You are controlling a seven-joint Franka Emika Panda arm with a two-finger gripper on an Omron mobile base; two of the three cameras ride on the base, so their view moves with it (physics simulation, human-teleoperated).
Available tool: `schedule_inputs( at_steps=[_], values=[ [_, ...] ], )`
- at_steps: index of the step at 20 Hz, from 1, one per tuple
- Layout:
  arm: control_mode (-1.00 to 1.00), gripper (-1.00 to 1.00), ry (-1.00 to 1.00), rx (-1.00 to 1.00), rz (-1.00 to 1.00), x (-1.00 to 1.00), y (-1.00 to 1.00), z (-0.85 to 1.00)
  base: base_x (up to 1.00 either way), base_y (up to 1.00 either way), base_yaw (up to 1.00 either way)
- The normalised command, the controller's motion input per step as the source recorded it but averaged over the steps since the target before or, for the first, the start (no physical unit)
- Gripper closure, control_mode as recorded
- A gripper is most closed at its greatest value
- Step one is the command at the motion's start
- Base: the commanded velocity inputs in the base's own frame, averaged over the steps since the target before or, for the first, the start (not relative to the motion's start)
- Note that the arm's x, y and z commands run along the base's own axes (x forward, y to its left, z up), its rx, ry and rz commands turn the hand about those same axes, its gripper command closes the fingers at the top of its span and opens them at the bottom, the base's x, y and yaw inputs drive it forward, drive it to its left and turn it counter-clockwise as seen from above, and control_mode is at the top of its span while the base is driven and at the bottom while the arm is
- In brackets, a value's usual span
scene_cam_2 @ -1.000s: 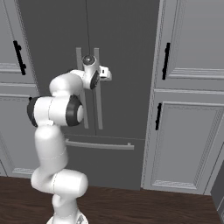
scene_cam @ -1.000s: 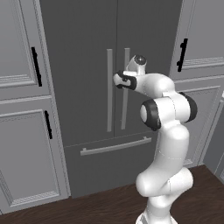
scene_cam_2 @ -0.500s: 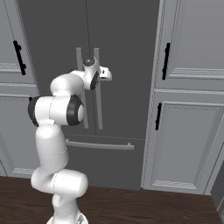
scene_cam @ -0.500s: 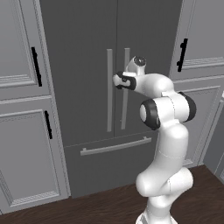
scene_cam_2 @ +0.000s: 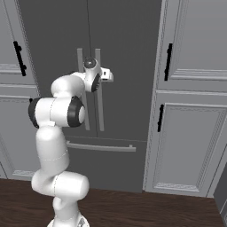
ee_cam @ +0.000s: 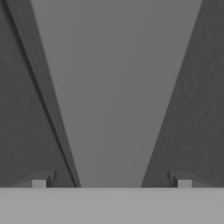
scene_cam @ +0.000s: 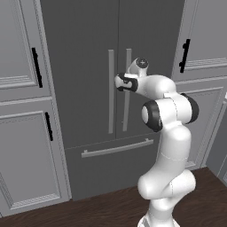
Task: Grab a lemon wedge from the fridge and one ice cube from the ice bowl, and put them in the glass of lemonade.
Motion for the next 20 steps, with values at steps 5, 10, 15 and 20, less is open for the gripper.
schedule_inputs(
  at_steps=[5,10,15,20],
  values=[
    [-1.00,1.00,0.00,0.03,0.00,0.13,0.05,-0.22,0.00,0.00,0.00],
    [-1.00,1.00,0.00,0.01,0.00,0.14,0.10,-0.20,0.00,0.00,0.00],
    [-1.00,1.00,0.00,0.00,0.00,0.17,0.00,-0.12,0.00,0.00,0.00],
    [-1.00,1.00,0.01,0.00,0.00,0.25,-0.17,0.00,0.00,0.00,0.00]
  ],
)
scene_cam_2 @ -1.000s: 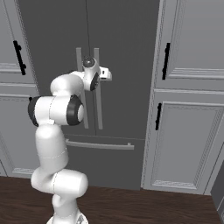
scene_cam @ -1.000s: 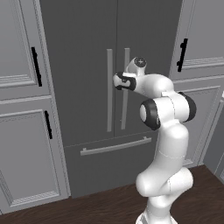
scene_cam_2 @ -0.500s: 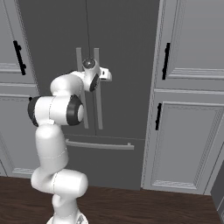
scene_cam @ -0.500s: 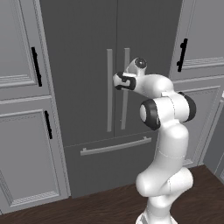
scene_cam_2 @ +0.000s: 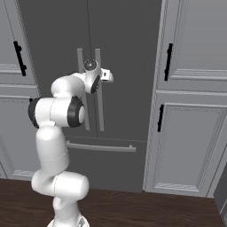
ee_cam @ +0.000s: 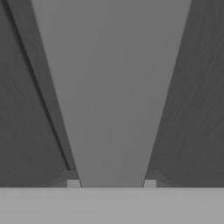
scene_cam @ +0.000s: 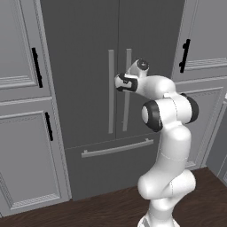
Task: Grab a lemon wedge from the fridge and one ice cube from the ice bowl, and put them in the glass of lemonade.
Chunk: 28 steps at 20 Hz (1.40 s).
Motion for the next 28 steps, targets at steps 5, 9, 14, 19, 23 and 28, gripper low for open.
schedule_inputs(
  at_steps=[5,9,14,19,23,28],
  values=[
    [-1.00,1.00,0.03,0.01,0.00,0.00,-0.65,0.00,0.00,0.00,0.00],
    [-1.00,1.00,0.02,0.05,-0.02,0.00,-0.87,0.01,0.00,0.00,0.00],
    [-1.00,1.00,0.01,0.10,-0.06,-0.25,-0.99,0.00,0.00,0.00,0.00],
    [-1.00,1.00,0.00,0.15,-0.10,-0.67,-1.00,0.00,0.00,0.00,0.00],
    [-1.00,1.00,0.00,0.14,-0.09,-0.68,-1.00,0.01,0.00,0.00,0.00],
    [-1.00,1.00,0.00,0.13,-0.06,-0.81,-1.00,0.17,0.00,0.00,0.00]
  ],
)
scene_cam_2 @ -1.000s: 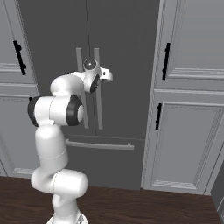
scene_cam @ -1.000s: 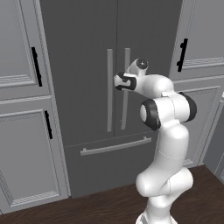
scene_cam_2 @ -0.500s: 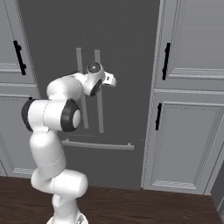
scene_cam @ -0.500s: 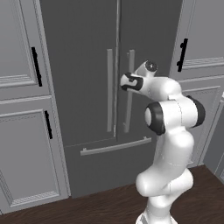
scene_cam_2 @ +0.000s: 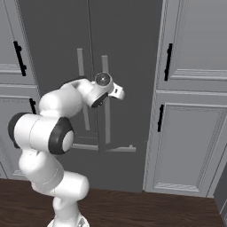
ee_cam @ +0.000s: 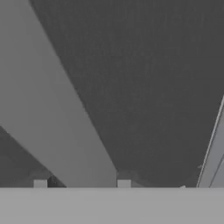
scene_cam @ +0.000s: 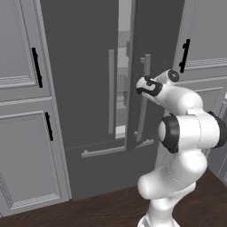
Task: Grab a lemon wedge from the fridge and one ice cube from the ice bowl, and put them in the glass of lemonade.
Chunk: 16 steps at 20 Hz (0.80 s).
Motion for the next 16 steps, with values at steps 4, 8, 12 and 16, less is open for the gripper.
schedule_inputs(
  at_steps=[4,8,12,16],
  values=[
    [-1.00,1.00,0.00,0.09,-0.03,-0.75,-1.00,0.24,0.00,0.00,0.00],
    [-1.00,1.00,0.00,0.08,-0.03,-0.71,-1.00,0.10,0.00,0.00,0.00],
    [-1.00,1.00,0.00,0.07,-0.04,-0.61,-1.00,0.03,0.00,0.00,0.00],
    [-1.00,-1.00,0.02,0.01,-0.06,-0.39,-0.74,0.18,0.00,0.00,0.00]
  ],
)
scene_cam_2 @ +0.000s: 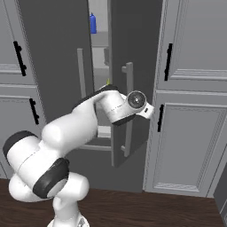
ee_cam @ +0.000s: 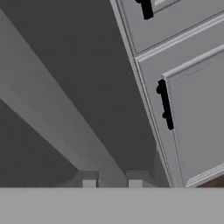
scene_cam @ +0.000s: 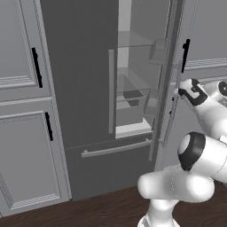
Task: Grab a lemon wedge from the fridge and one ice cube from the ice bowl, and put them in the glass of lemonade.
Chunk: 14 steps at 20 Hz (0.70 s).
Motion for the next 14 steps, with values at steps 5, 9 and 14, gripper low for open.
schedule_inputs(
  at_steps=[5,9,14],
  values=[
    [-1.00,-1.00,-0.02,0.00,0.04,-0.86,-0.37,0.88,0.00,0.00,0.00],
    [-1.00,-1.00,-0.03,-0.02,0.11,-0.97,0.25,1.00,0.00,0.00,0.00],
    [-1.00,-1.00,-0.01,-0.22,0.04,-0.73,1.00,0.99,0.00,0.00,0.00]
  ],
)
